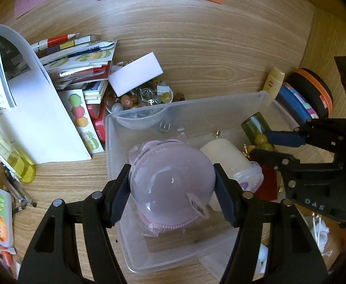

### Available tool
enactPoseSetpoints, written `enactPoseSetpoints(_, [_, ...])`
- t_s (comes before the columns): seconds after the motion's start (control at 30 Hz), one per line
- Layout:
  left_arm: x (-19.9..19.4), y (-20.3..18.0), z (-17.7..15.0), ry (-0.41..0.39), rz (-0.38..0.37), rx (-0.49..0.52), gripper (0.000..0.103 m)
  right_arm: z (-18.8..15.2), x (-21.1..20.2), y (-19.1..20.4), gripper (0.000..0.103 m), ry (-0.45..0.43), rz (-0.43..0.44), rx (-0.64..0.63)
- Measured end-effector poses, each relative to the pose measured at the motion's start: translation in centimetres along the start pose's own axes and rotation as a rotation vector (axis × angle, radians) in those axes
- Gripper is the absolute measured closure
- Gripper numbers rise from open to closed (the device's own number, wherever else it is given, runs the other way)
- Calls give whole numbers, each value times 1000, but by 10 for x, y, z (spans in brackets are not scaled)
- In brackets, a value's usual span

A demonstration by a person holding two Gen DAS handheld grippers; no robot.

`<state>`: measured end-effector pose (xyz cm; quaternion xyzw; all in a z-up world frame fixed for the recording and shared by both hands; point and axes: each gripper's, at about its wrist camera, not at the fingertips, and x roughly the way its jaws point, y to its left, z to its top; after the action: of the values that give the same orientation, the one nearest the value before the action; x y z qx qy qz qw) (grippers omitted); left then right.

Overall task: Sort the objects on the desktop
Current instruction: 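Lower the pink case into the clear box and open the left gripper, then release the gourd charm into the box with the right gripper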

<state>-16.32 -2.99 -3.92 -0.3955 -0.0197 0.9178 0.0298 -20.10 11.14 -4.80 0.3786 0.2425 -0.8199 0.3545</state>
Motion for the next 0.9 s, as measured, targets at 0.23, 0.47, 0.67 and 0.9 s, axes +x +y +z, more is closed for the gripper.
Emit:
enactPoseSetpoints(0.23, [-23, -5, 2, -64, 14, 24, 31, -2, -4, 8, 66, 8, -30, -23])
enactPoseSetpoints(0.47, [-40, -8, 0, -104, 44, 41, 20, -4, -28, 2, 36, -58, -33, 25])
enactPoseSetpoints(0.67, [-59, -7, -3, -142, 59, 28, 12, -11, -58, -1, 28, -121, -43, 50])
enactPoseSetpoints(0.9, [-83, -3, -16, -173, 57, 6, 8, -32, -95, -2, 22, -181, -36, 74])
